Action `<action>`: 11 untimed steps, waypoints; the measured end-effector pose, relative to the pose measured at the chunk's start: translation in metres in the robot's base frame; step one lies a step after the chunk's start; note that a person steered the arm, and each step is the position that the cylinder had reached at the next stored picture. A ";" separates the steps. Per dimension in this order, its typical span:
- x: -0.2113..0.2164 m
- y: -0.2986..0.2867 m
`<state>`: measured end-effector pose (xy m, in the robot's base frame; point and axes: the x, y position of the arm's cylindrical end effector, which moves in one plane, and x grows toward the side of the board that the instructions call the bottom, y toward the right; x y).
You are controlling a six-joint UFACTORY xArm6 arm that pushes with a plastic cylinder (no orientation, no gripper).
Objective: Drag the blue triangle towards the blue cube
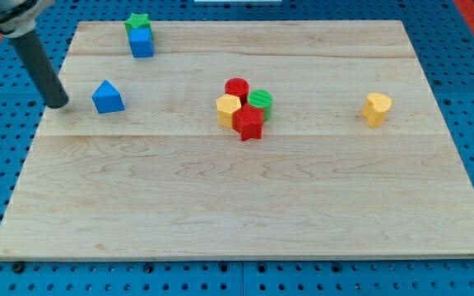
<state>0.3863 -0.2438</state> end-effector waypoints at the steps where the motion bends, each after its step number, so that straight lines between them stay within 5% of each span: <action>1: 0.001 0.037; 3: 0.036 -0.011; 5: 0.056 0.010; 8: -0.034 0.049; 10: 0.011 0.080; 11: -0.001 0.101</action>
